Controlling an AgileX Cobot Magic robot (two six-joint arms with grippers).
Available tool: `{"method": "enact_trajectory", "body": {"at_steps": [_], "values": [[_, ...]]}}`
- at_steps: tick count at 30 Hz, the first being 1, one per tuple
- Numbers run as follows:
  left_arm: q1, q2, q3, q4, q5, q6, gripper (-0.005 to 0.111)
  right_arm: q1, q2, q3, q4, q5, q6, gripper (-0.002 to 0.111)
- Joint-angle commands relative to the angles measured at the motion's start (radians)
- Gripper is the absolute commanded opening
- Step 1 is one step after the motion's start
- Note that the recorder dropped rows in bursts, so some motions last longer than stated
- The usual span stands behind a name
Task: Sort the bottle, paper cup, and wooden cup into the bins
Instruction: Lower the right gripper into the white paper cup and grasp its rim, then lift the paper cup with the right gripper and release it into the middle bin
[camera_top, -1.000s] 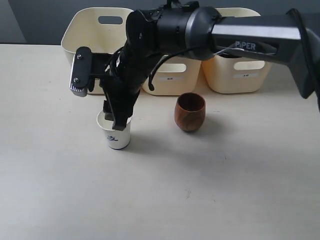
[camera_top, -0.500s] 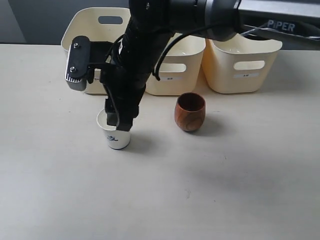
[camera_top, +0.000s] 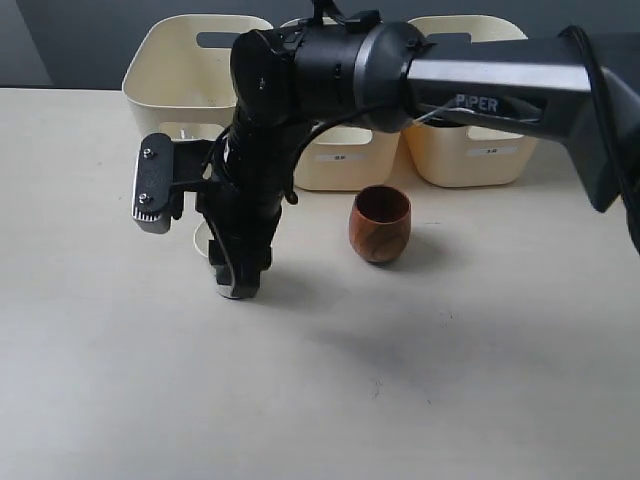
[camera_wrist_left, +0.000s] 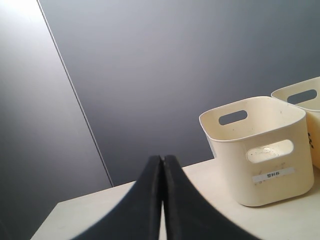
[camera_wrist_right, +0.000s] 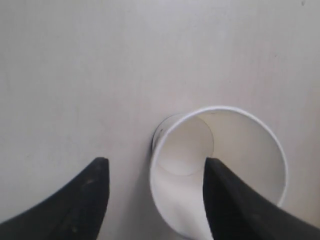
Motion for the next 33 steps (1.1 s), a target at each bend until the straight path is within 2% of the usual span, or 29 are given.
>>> {"method": "enact_trajectory", "body": {"at_steps": [1, 5, 7, 10, 11, 19, 25, 33], "values": [[-0.001, -0.002, 0.002, 0.000, -0.002, -0.002, 0.000, 0.001, 0.016, -0.003, -0.006, -0.027, -0.004, 0.054], [-0.001, -0.002, 0.002, 0.000, -0.002, -0.002, 0.000, 0.001, 0.047, -0.003, -0.008, -0.034, -0.004, 0.052], [-0.001, -0.002, 0.002, 0.000, -0.002, -0.002, 0.000, 0.001, 0.060, -0.003, -0.010, -0.037, -0.004, 0.045], [-0.001, -0.002, 0.002, 0.000, -0.002, -0.002, 0.000, 0.001, 0.065, -0.003, -0.047, -0.043, -0.004, 0.015], [-0.001, -0.002, 0.002, 0.000, -0.002, -0.002, 0.000, 0.001, 0.065, -0.003, -0.066, -0.048, -0.004, 0.000], [-0.001, -0.002, 0.002, 0.000, -0.002, -0.002, 0.000, 0.001, 0.010, -0.003, -0.100, -0.067, 0.005, -0.001], [-0.001, -0.002, 0.002, 0.000, -0.002, 0.000, 0.000, 0.001, -0.167, -0.003, -0.107, -0.057, 0.016, -0.001], [-0.001, -0.002, 0.002, 0.000, -0.002, 0.000, 0.000, 0.001, -0.407, -0.003, -0.344, -0.064, 0.245, -0.001]]}}
